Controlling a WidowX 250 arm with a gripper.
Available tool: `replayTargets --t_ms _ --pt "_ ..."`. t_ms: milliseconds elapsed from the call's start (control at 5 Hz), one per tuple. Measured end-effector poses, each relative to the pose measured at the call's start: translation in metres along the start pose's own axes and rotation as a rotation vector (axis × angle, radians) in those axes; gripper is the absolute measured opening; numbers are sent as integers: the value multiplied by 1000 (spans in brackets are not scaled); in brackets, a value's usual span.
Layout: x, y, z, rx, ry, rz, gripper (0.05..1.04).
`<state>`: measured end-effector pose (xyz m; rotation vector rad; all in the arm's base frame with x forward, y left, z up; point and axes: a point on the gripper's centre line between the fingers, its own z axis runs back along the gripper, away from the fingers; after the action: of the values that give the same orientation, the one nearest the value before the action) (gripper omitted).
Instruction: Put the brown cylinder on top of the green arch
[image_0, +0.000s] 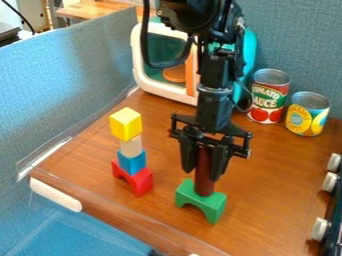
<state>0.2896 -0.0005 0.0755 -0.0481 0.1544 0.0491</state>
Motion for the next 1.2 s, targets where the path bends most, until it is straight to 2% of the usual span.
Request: replayTargets --t_ms 800,1000,1200 --pt "-1 3 3 -18 -1 7 532" --pt "-3 3 1 -18 7 12 582" --pt "-6 3 -1 -22 17 10 874"
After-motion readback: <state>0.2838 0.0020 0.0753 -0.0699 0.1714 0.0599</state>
